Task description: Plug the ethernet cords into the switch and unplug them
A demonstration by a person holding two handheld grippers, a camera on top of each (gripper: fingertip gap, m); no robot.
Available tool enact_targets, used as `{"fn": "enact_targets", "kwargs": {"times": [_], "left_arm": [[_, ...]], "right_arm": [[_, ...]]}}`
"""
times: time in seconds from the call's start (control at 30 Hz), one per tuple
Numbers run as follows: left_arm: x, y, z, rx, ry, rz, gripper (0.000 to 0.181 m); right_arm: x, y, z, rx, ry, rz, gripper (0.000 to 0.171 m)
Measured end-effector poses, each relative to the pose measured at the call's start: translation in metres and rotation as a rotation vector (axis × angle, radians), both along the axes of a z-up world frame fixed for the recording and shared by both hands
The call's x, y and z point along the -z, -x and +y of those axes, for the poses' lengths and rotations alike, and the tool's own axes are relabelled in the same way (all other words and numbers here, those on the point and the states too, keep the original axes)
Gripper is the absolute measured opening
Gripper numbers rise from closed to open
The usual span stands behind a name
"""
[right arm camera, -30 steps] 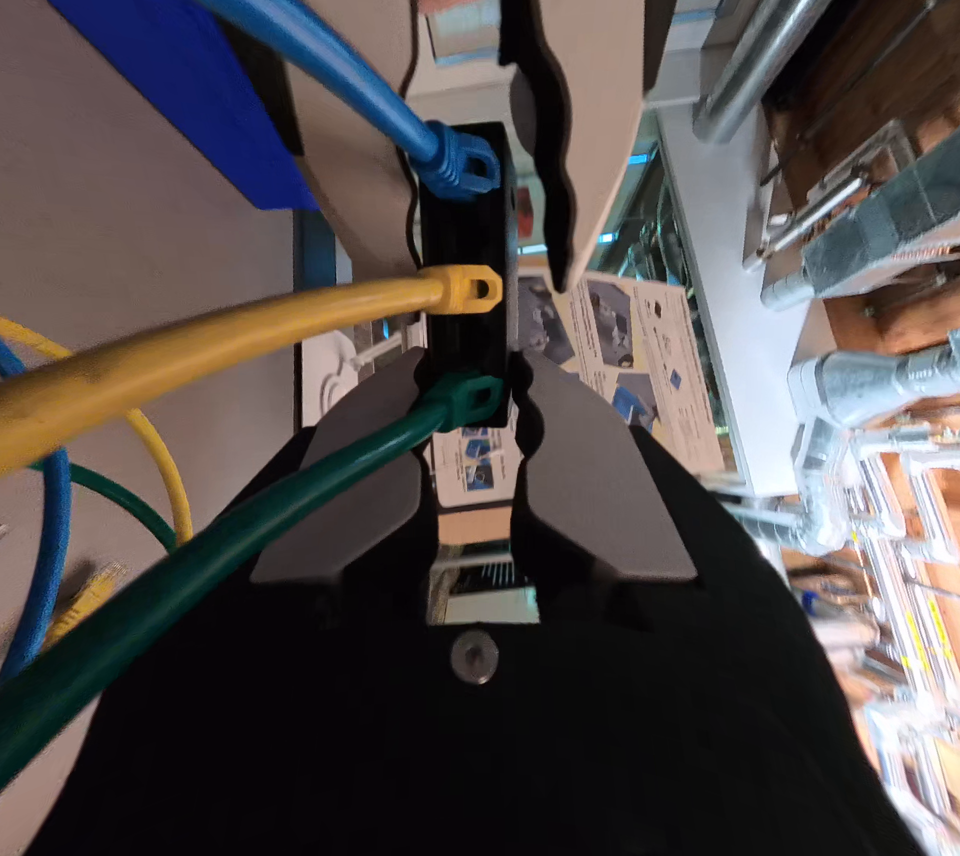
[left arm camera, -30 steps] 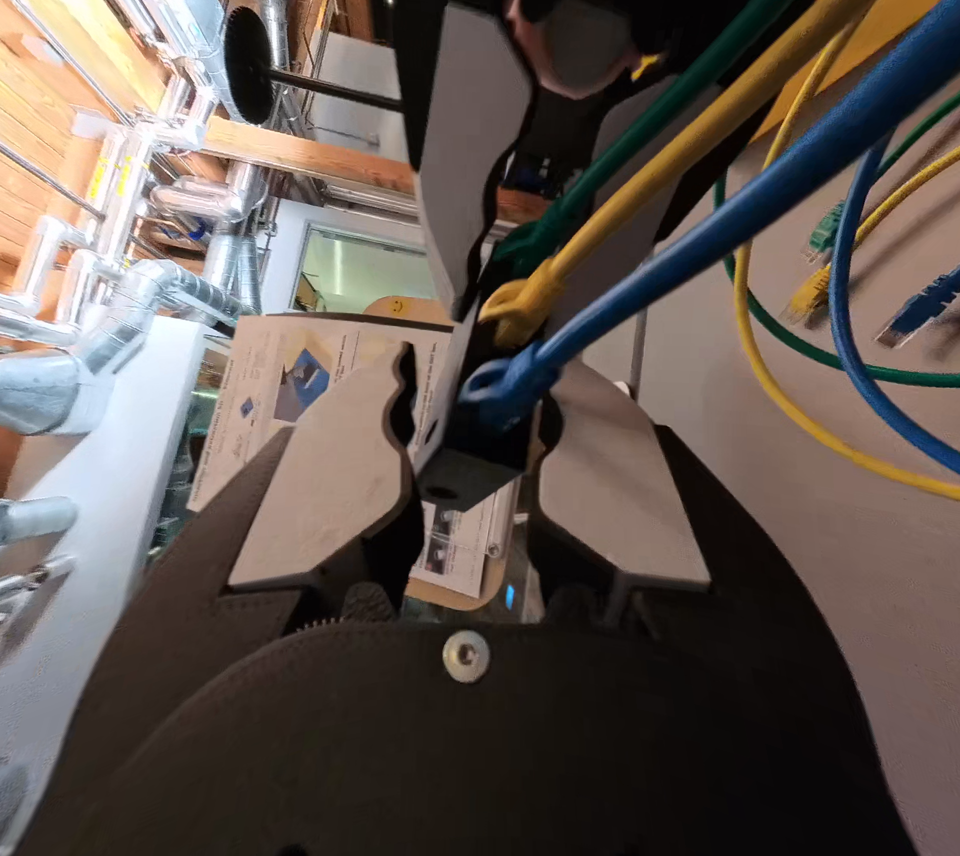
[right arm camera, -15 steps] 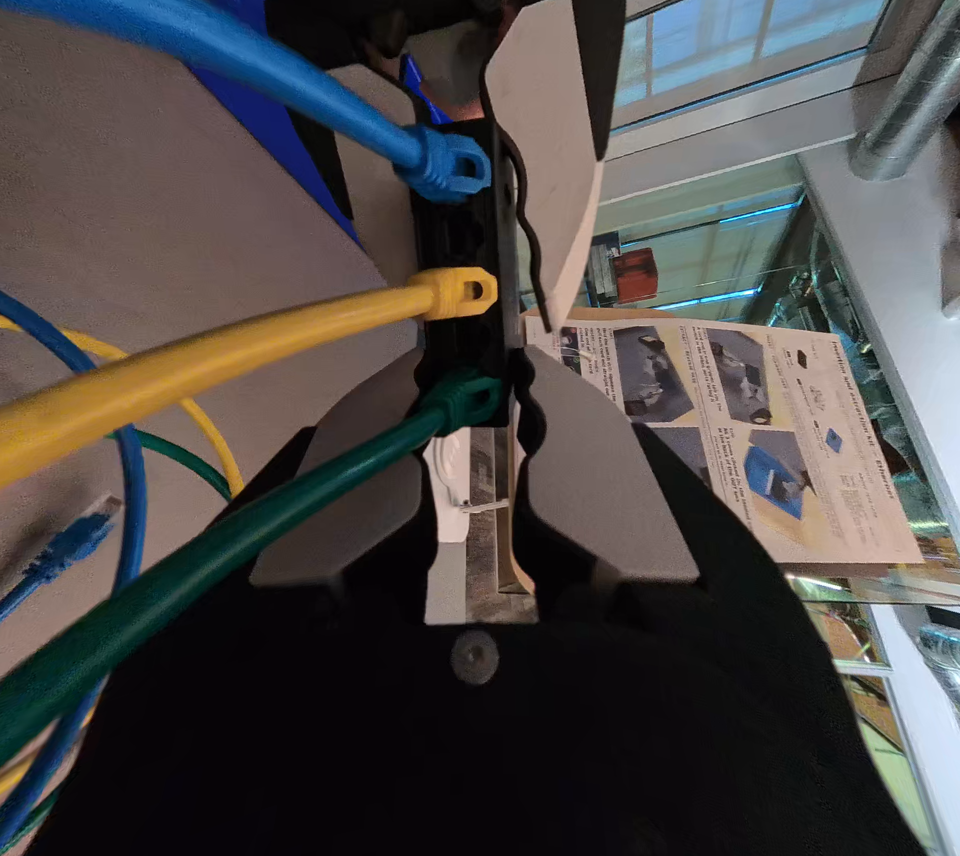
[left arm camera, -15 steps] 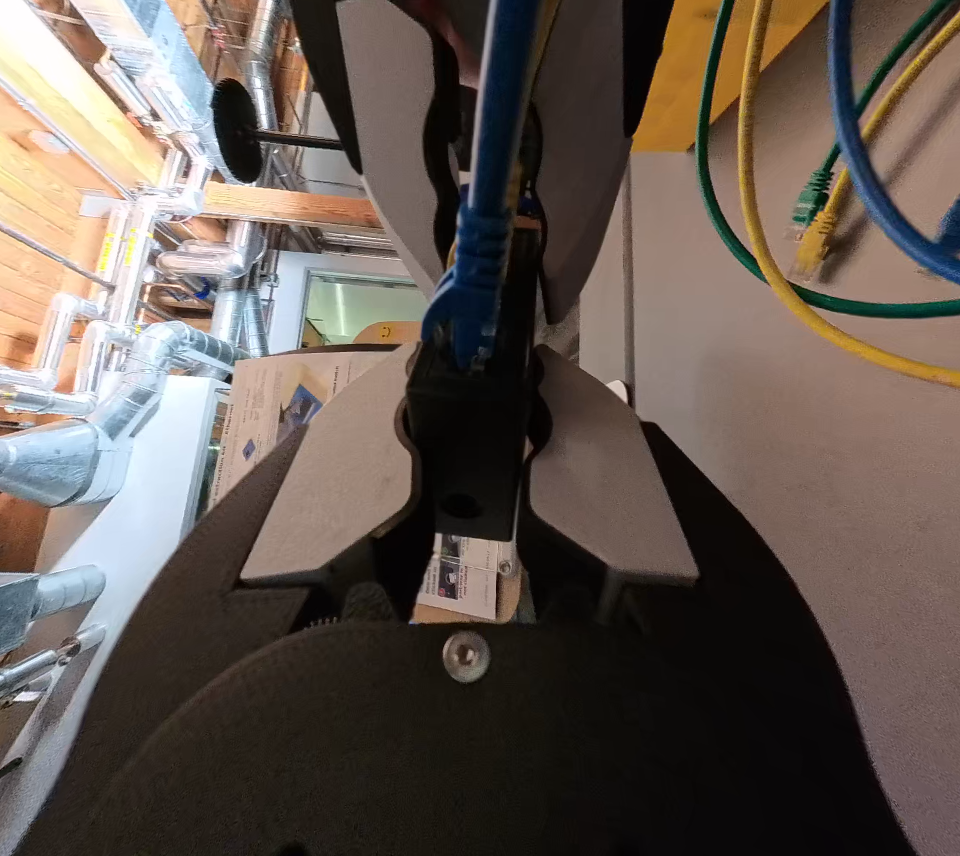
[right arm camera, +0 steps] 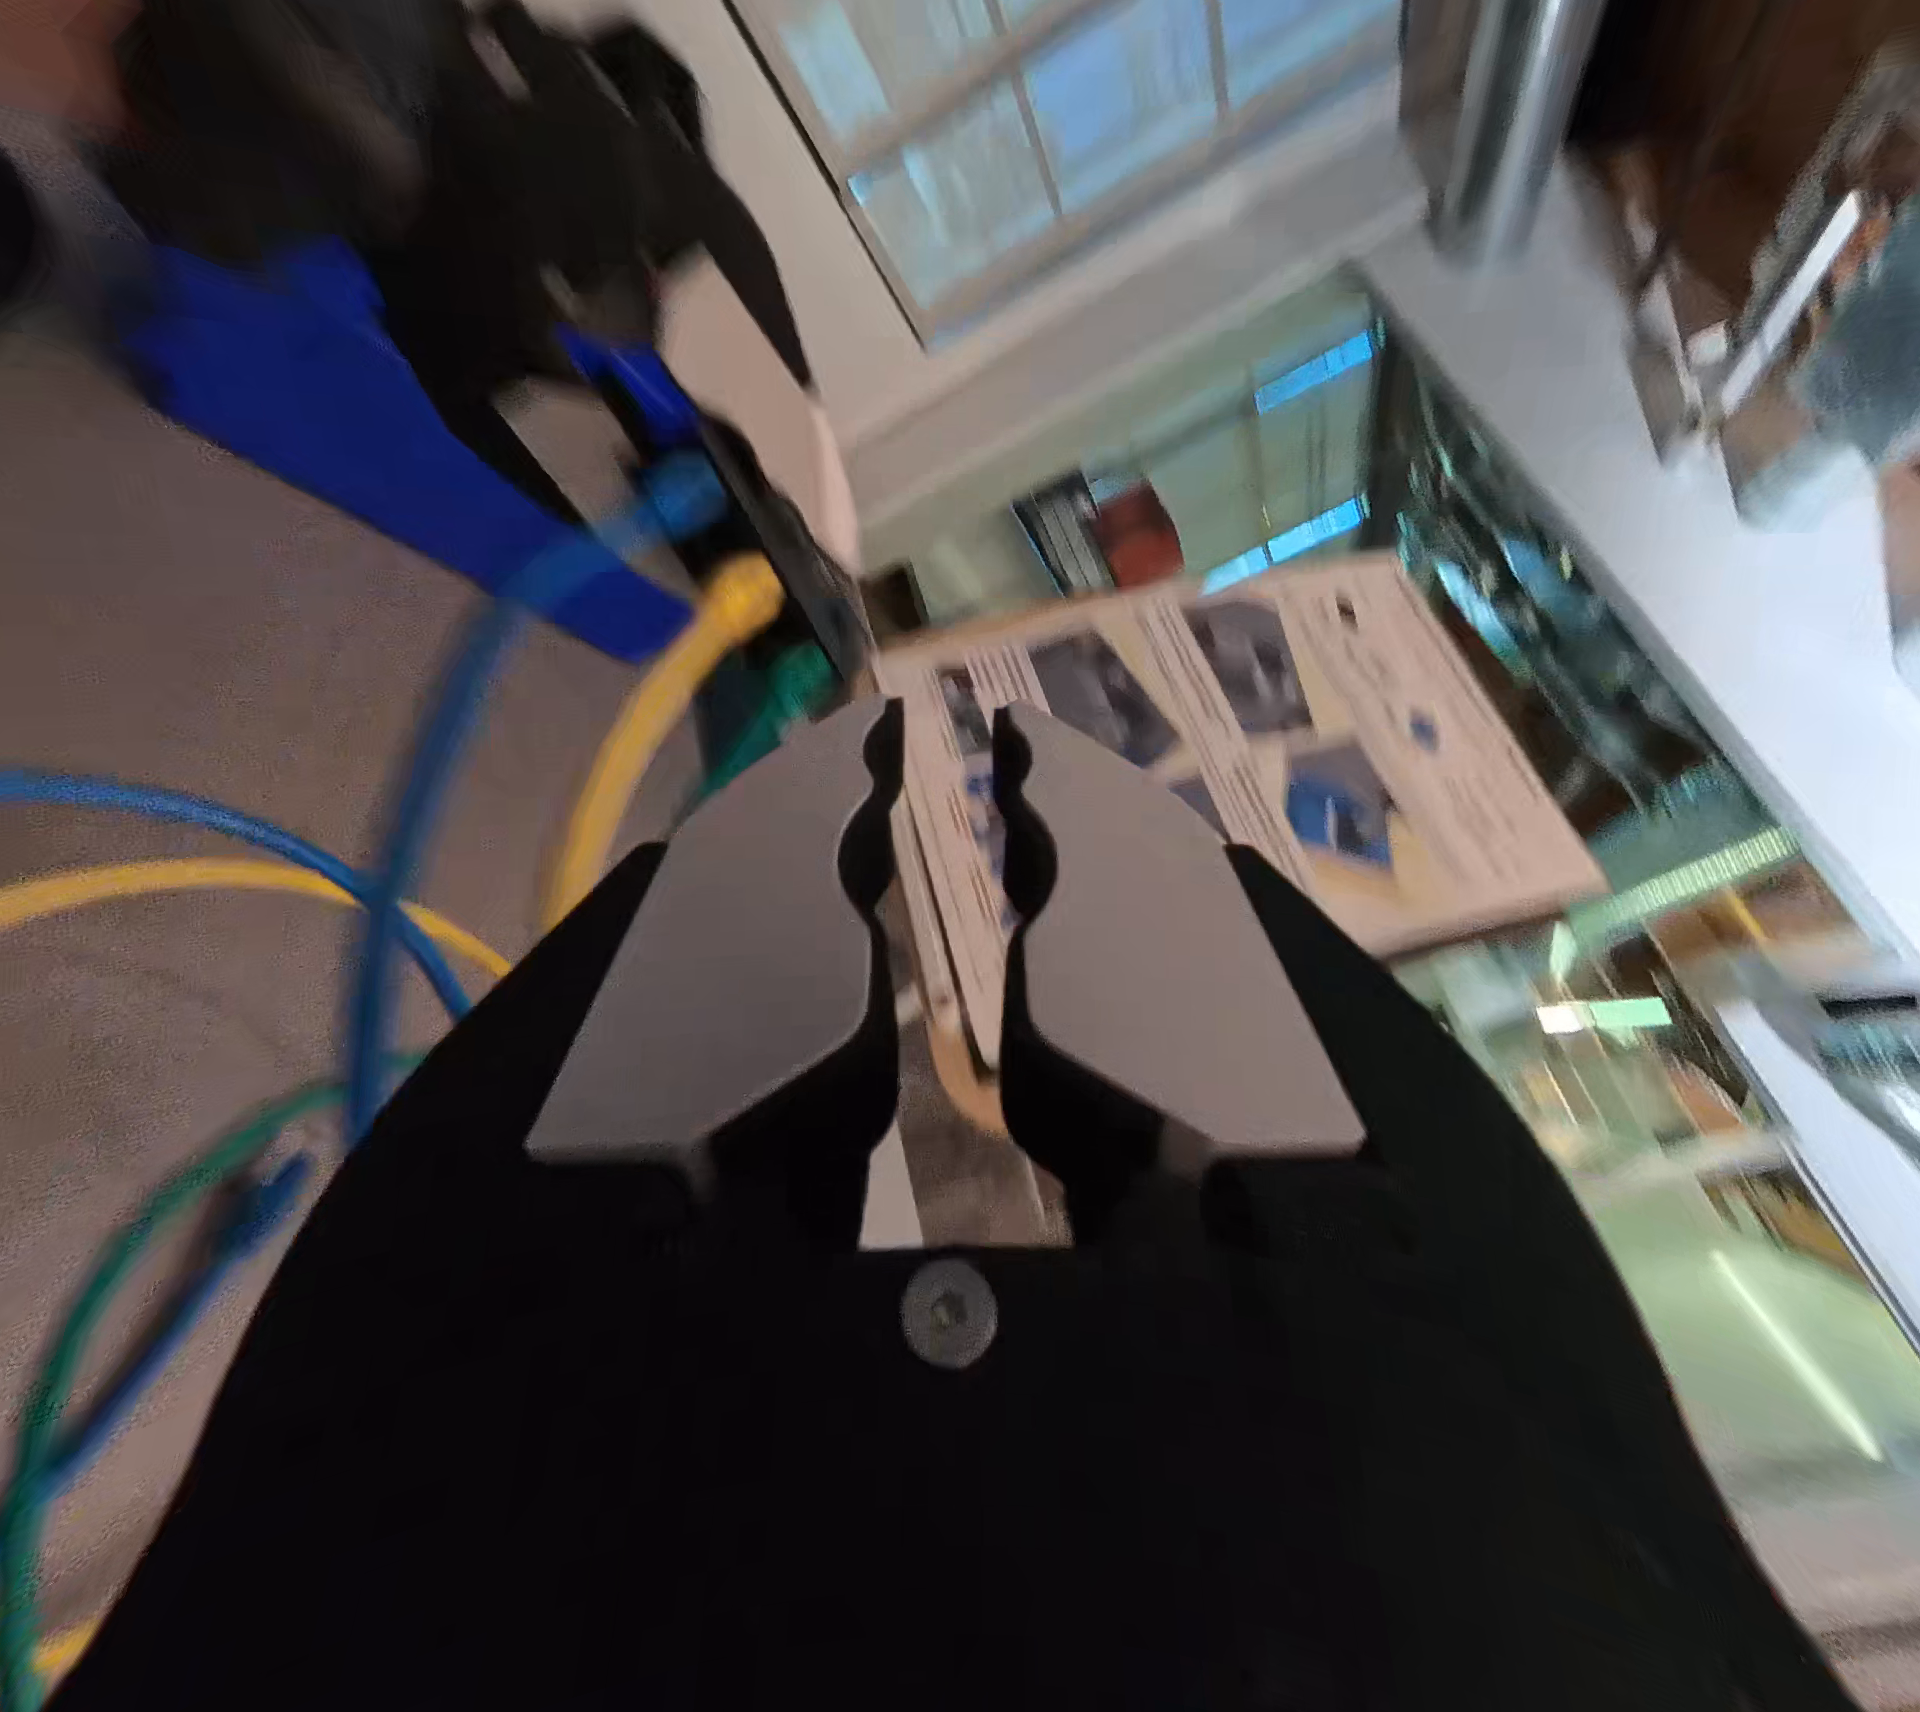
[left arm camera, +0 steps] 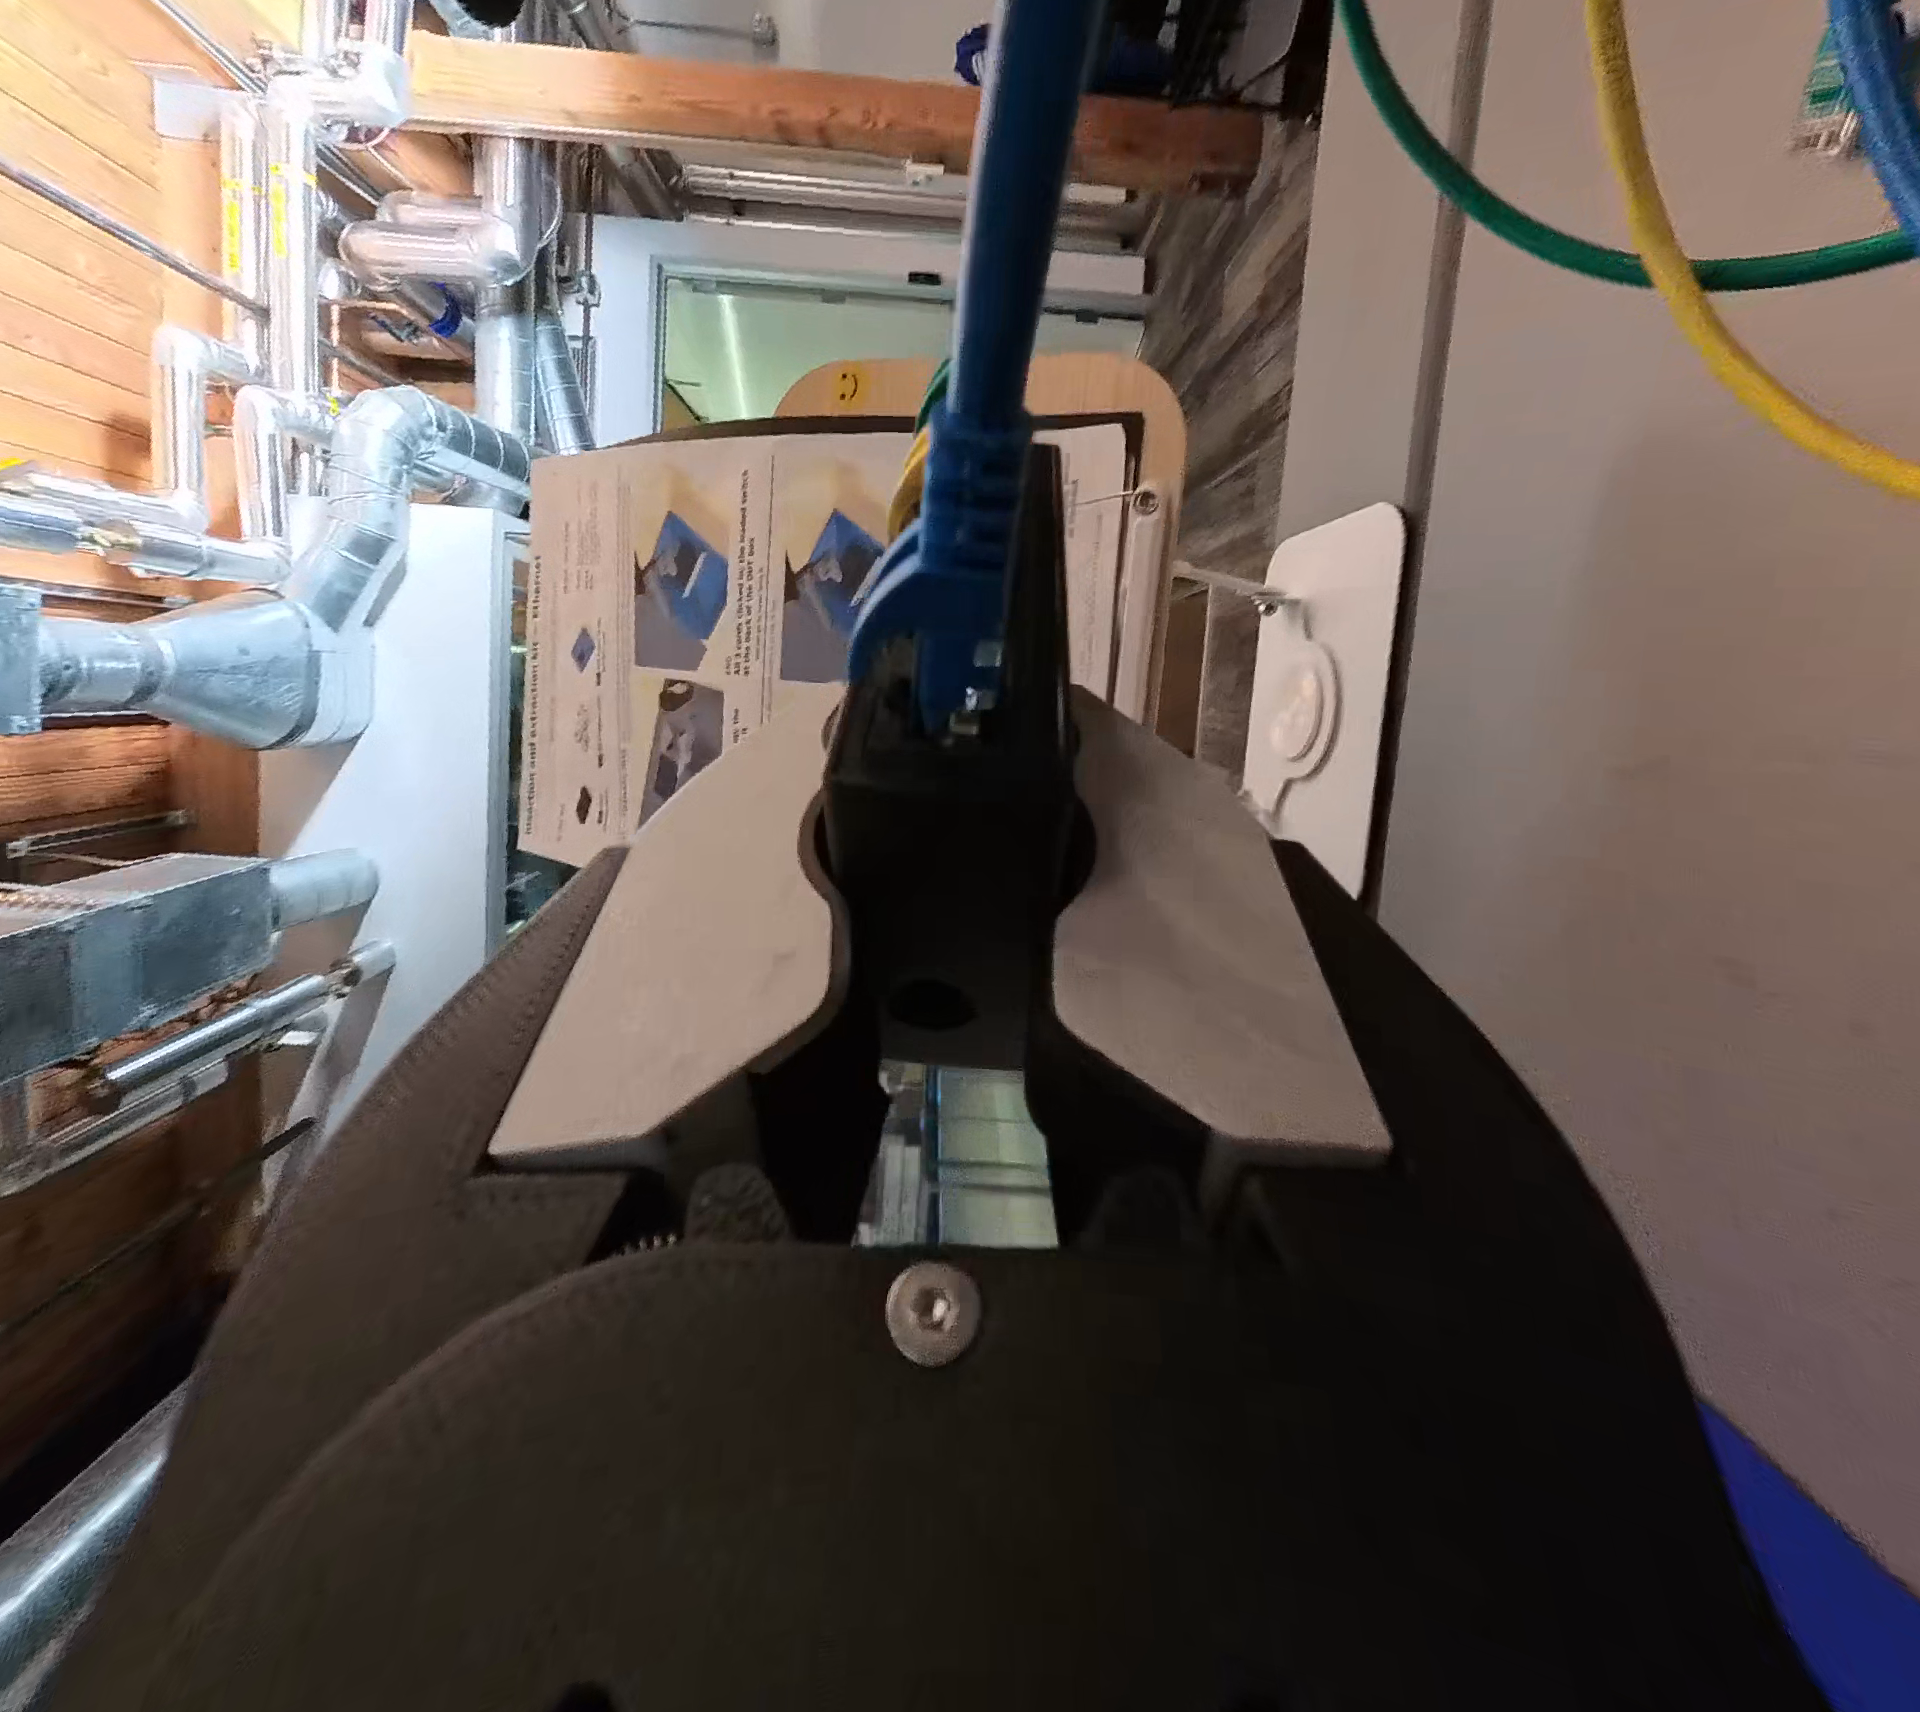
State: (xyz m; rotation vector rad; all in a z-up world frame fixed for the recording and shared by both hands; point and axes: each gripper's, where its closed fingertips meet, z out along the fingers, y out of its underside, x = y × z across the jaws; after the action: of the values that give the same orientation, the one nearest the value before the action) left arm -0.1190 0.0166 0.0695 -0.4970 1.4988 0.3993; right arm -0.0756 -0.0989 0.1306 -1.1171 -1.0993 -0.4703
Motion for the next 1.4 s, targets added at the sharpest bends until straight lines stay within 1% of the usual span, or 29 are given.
{"fn": "enact_targets", "kwargs": {"times": [0.07, 0.13, 0.2, 0.27, 0.33, 0.4, 0.5, 0.57, 0.6, 0.7, 0.77, 0.9, 1.13, 1.27, 1.4], "left_arm": [[0.002, -0.001, 0.003, -0.03, -0.018, 0.013, 0.032], [0.004, -0.002, 0.005, -0.054, -0.035, 0.026, 0.032], [0.007, -0.003, 0.005, -0.064, -0.046, 0.041, 0.032], [0.013, -0.005, 0.005, -0.075, -0.052, 0.072, 0.032], [0.02, -0.008, 0.007, -0.095, -0.043, 0.098, 0.032], [0.027, -0.009, 0.011, -0.112, -0.021, 0.124, 0.032], [0.029, -0.009, 0.016, -0.134, -0.026, 0.131, 0.032], [0.028, -0.009, 0.016, -0.133, -0.014, 0.123, 0.032], [0.027, -0.008, 0.016, -0.136, -0.004, 0.117, 0.032], [0.024, -0.008, 0.012, -0.14, 0.009, 0.111, 0.032], [0.023, -0.008, 0.008, -0.133, 0.028, 0.109, 0.032], [0.021, -0.007, 0.006, -0.133, 0.045, 0.108, 0.032], [0.021, -0.008, 0.001, -0.12, 0.039, 0.117, 0.031], [0.024, -0.009, -0.001, -0.118, 0.05, 0.129, 0.031], [0.025, -0.01, -0.005, -0.109, 0.026, 0.143, 0.031]], "right_arm": [[0.008, 0.044, -0.008, -0.113, 0.036, -0.041, 0.019], [0.028, 0.07, 0.001, -0.12, 0.127, -0.076, 0.024], [0.046, 0.073, 0.021, -0.044, 0.156, -0.116, 0.026], [0.056, 0.063, 0.04, 0.05, 0.123, -0.163, 0.023], [0.062, 0.059, 0.048, 0.083, 0.126, -0.176, 0.019], [0.064, 0.058, 0.049, 0.102, 0.186, -0.142, 0.02], [0.052, 0.066, 0.036, 0.033, 0.247, -0.036, 0.022], [0.055, 0.071, 0.03, -0.023, 0.312, 0.004, 0.027], [0.059, 0.068, 0.034, -0.003, 0.312, -0.015, 0.029], [0.078, 0.057, 0.05, 0.096, 0.278, -0.156, 0.031], [0.079, 0.057, 0.058, 0.125, 0.195, -0.207, 0.03], [0.07, 0.059, 0.059, 0.135, 0.082, -0.235, 0.019], [0.069, 0.061, 0.056, 0.138, 0.028, -0.269, 0.018], [0.071, 0.059, 0.056, 0.128, 0.069, -0.245, 0.018], [0.074, 0.059, 0.051, 0.093, 0.069, -0.272, 0.018]]}}
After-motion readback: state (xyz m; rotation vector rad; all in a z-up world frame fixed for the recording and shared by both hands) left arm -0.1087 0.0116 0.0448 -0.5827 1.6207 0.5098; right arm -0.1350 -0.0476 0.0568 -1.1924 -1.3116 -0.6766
